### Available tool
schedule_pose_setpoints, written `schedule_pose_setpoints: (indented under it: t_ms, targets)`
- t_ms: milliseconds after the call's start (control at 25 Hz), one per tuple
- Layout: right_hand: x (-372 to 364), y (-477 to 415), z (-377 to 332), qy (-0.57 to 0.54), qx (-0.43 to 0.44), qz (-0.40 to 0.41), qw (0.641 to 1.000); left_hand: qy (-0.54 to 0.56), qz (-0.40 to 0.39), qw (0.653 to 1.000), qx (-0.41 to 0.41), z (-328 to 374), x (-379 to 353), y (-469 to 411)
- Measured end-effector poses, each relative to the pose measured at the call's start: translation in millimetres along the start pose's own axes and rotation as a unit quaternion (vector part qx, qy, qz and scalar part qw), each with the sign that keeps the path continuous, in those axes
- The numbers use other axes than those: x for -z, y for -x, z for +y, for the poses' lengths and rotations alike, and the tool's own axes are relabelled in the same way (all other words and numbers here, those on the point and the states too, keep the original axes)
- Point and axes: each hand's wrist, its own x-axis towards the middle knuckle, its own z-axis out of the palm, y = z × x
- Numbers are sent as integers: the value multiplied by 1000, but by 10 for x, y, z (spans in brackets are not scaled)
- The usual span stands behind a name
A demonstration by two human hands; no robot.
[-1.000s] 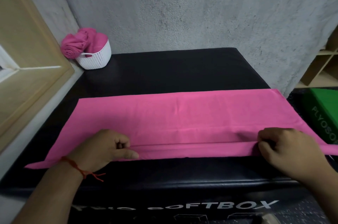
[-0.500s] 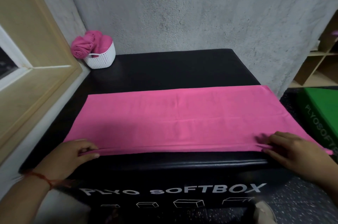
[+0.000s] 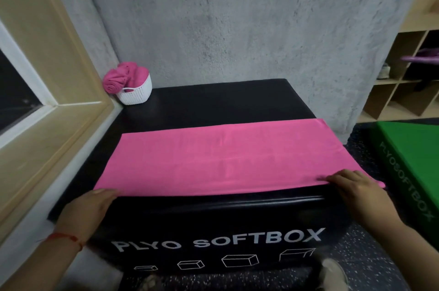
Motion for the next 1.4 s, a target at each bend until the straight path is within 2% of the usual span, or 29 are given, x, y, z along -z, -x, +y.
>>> schedule_pose_setpoints:
  t_ms: [200,320,440,560,680,760,880,1040,1200,1400]
  targets:
    - [254,-527,68,70,-6,58,996,-8,27,999,24,182,357,-597]
    - [298,-1078,54,83,3,67,994,16,15,999,50,127,431,-1125]
    - [227,-1661,105,93,-5,86,992,27,-1,999,42,17,322,-1607]
    - [0,-2242,171,105,-21,68,992,44,-31,998,39,-144,83,-2100]
    - [-581,-2622,212,107,-45,4,993,39,-83,995,31,-321,-393,-2496]
    - [-956,-2617,222,90,-67,-15,994,40,-100,990,88,-287,-683,-2498]
    - [-1212,-2546,286,16,-133,42,990,102,-52,974,194,-272,-956,-2403]
    - [-1229,-2514,321,10,-122,61,991,157,-51,966,201,-270,-919,-2366]
    - [-1242,-2498,323,7,-129,76,989,156,11,971,179,-212,-748,-2566]
    - [-1209,-2529,303,13,-131,48,990,142,-53,964,219,-243,-1015,-2563]
